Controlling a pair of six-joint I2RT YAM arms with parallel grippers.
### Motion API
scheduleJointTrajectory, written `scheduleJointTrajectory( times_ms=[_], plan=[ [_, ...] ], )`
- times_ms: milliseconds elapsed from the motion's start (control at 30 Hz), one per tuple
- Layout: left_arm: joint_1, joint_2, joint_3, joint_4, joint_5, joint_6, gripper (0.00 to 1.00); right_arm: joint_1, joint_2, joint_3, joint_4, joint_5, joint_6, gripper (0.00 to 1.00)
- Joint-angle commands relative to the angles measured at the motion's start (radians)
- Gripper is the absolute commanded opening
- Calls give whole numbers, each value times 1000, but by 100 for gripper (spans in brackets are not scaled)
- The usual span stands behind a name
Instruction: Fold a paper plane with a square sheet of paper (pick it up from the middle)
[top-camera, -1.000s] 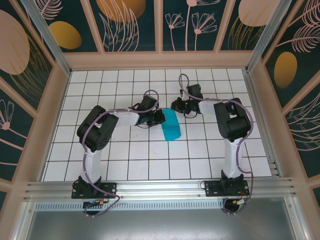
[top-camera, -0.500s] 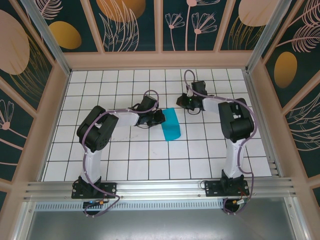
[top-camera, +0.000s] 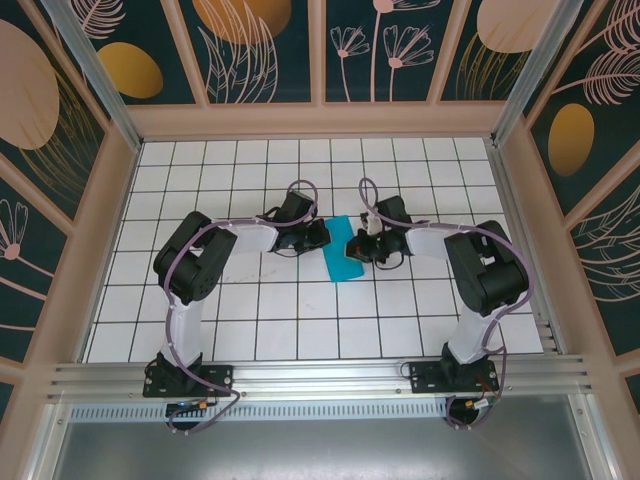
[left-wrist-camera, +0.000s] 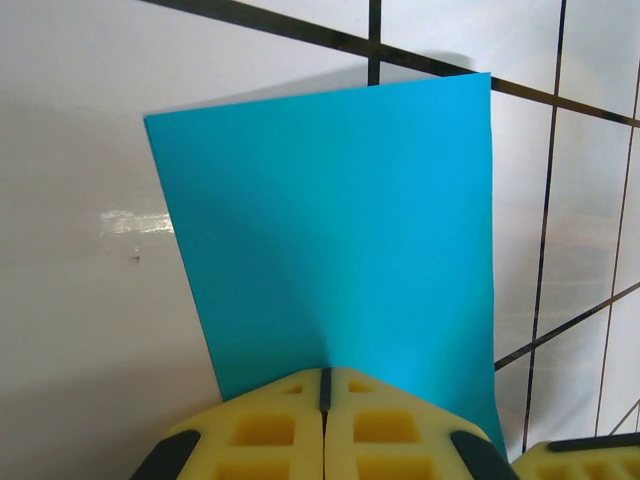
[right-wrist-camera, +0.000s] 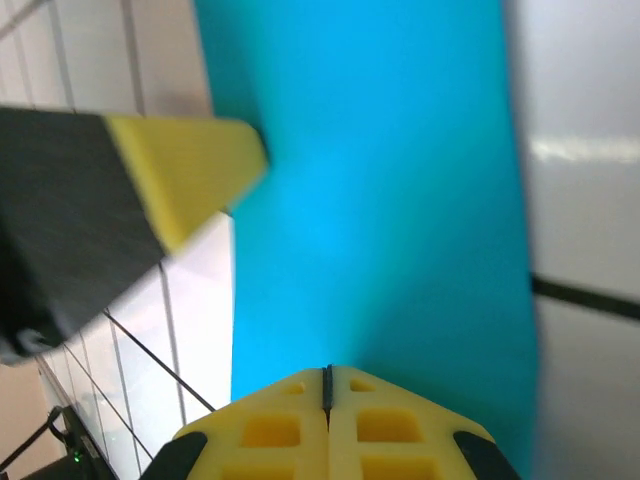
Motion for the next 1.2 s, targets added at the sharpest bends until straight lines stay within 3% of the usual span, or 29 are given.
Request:
scheduleJointTrajectory(
  times_ms=[0, 533, 733, 867, 1167],
  plan=[
    [1, 140, -77, -195, -156, 15, 7, 2, -45, -28, -53, -7, -32, 0],
    [2, 139, -76, -197, -162, 13, 6, -30, -118, -170, -116, 71, -42, 0],
    [2, 138, -78, -197, -158, 19, 7, -42, -174, -84, -55, 13, -15, 0],
    [1, 133, -78, -190, -144, 25, 7, -40, -92, -23, 12, -58, 44, 0],
    [2, 131, -79, -194, -146, 22, 7, -42, 66, 74, -46, 11, -8, 0]
  ],
)
